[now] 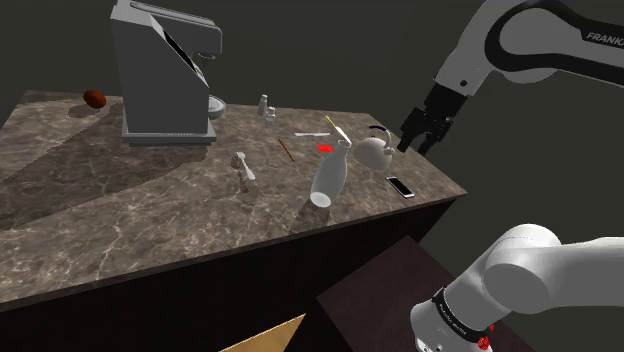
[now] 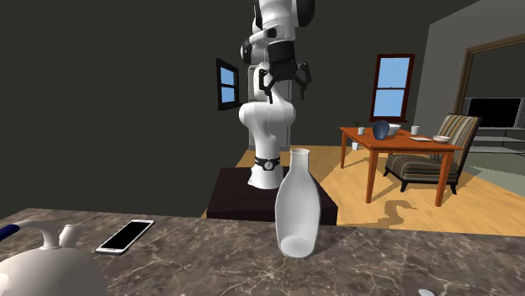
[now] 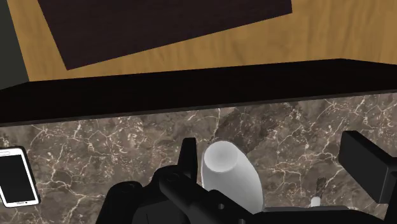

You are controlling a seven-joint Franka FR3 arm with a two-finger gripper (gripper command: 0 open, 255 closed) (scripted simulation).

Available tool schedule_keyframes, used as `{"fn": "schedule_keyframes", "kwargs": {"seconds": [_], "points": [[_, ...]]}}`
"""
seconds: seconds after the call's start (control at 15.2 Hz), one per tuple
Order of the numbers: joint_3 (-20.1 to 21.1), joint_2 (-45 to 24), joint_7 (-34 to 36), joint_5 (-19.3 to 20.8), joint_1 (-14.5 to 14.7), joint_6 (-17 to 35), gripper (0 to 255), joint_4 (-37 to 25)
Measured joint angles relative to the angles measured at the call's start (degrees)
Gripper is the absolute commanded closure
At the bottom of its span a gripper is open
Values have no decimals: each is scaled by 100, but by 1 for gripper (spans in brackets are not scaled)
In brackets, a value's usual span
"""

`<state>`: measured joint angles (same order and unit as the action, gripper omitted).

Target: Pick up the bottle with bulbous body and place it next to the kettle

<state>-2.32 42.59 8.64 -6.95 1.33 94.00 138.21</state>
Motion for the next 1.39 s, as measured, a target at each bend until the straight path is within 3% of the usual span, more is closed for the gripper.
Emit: {"fn": "schedule_keyframes", "kwargs": {"seconds": [0.2,1.06,1.39], "points": [[38,-237,-10,25,14,188,0,-46],[265,-3122,-79,506,45,1735,0,-1374],[300,-3512,-45,582,59,2095,0,-1402]]}}
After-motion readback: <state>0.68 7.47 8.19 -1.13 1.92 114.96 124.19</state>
